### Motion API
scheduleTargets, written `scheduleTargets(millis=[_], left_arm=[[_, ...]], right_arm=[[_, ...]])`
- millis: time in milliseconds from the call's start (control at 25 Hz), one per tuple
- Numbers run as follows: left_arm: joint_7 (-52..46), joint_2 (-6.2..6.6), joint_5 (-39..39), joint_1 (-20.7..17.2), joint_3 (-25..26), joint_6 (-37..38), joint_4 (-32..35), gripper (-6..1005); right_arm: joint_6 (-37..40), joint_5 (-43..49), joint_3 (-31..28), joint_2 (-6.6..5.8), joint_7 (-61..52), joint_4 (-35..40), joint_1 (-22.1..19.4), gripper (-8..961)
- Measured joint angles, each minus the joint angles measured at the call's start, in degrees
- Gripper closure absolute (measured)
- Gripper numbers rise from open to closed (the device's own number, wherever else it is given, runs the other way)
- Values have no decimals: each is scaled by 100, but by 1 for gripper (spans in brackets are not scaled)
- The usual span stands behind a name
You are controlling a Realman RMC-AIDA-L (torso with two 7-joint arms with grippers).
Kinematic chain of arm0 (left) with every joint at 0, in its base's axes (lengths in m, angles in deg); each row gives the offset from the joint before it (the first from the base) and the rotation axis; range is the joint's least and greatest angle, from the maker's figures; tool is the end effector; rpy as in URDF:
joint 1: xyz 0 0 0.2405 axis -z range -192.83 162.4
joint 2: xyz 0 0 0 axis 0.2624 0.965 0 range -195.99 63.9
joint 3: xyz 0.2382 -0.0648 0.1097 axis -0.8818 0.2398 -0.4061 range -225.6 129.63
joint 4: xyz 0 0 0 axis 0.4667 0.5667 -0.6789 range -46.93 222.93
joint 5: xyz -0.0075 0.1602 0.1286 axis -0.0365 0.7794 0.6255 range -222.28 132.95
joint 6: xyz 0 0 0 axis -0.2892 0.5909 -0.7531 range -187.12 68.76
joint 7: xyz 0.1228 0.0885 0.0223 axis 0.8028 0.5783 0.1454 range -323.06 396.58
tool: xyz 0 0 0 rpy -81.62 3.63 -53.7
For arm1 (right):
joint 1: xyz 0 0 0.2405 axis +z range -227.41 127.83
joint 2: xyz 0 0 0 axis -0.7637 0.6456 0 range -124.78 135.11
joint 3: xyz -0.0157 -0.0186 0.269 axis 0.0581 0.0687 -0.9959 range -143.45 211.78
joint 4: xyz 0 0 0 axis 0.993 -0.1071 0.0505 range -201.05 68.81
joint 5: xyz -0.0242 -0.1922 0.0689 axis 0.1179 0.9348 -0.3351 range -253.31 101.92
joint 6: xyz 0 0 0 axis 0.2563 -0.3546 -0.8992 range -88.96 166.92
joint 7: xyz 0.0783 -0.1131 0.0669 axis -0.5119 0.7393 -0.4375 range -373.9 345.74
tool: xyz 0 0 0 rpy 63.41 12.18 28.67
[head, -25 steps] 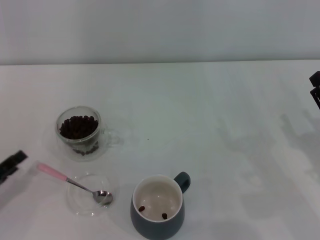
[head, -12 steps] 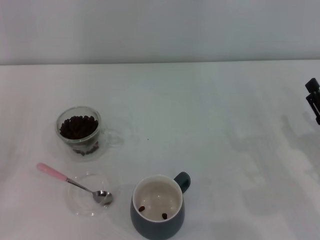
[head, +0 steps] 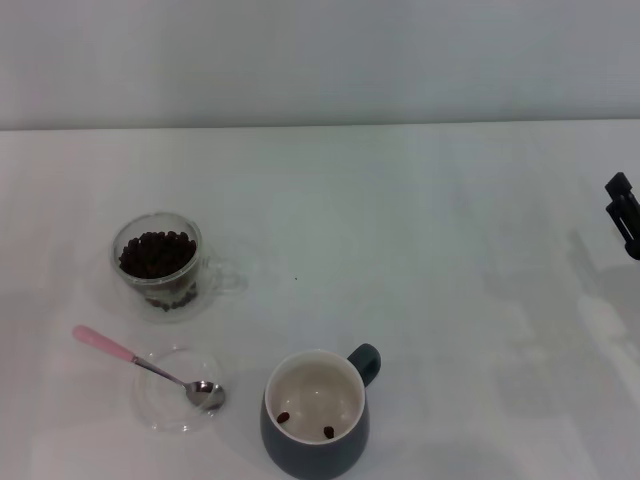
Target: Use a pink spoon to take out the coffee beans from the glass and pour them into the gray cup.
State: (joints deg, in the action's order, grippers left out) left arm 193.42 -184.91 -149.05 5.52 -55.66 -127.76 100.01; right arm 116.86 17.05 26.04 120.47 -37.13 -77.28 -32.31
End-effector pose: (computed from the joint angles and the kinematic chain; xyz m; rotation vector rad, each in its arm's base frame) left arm -0.4035 0.3116 0.0513 -1.4860 -0.5700 -0.5694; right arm 0.3734 0.2804 -0.0024 -1.4986 0.7620 0.8792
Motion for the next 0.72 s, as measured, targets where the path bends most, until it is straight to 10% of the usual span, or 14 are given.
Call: scheduleTargets(millis=[720], left_arm=[[234, -32, -572, 179, 23, -115, -813, 104]], right_arm=[[135, 8, 61, 0, 1375, -266, 24, 260]])
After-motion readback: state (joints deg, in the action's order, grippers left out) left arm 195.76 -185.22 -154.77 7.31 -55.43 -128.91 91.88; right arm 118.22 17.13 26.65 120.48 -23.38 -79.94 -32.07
